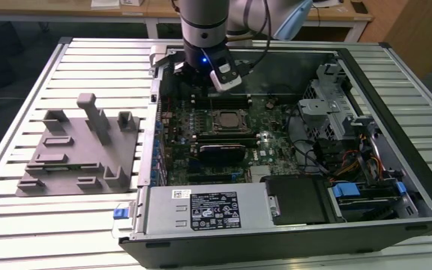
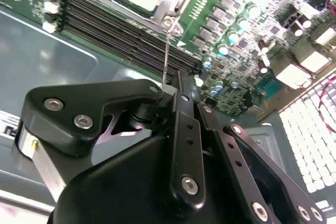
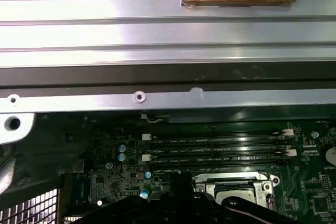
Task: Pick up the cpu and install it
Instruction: 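Install the first cpu locking lever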
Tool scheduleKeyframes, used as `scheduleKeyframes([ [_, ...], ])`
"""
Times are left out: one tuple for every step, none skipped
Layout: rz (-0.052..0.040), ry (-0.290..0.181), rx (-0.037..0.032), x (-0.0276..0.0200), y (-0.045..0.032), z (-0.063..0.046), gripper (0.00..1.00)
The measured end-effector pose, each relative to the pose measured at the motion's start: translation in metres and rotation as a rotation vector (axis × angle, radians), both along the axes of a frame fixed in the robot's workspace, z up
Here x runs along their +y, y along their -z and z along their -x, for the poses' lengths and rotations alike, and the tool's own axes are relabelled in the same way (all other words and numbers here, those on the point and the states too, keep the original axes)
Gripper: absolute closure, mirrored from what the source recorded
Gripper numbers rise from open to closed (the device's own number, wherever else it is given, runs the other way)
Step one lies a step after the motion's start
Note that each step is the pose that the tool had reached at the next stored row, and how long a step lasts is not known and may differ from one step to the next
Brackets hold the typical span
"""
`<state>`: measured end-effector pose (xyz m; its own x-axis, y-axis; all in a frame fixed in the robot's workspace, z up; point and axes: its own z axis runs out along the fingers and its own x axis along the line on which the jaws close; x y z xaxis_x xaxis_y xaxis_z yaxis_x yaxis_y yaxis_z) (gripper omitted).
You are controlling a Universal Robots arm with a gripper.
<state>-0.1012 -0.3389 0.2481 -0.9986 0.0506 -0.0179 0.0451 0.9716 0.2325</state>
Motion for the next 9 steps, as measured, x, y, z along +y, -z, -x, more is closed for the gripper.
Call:
scheduleKeyframes([
  [-0.0001, 0.0, 0.0003, 0.0, 0.0, -0.002, 0.89],
  [-0.0001, 0.0, 0.0006, 0.0, 0.0, -0.004, 0.89],
  [0.0, 0.0, 0.001, 0.0, 0.0, -0.006, 0.89],
  [0.0, 0.0, 0.0014, 0.0, 0.0, -0.009, 0.89],
  [0.0001, 0.0, 0.0018, 0.0, 0.0, -0.011, 0.89],
  [0.0, 0.0, 0.0022, 0.0, 0.0, -0.014, 0.89],
  [-0.0001, 0.0, 0.0027, 0.0, 0.0001, -0.017, 0.89],
  [-0.0001, 0.0, 0.0031, 0.0, 0.0001, -0.019, 0.89],
  [-0.0001, 0.0, 0.0036, 0.0, 0.0001, -0.022, 0.89],
])
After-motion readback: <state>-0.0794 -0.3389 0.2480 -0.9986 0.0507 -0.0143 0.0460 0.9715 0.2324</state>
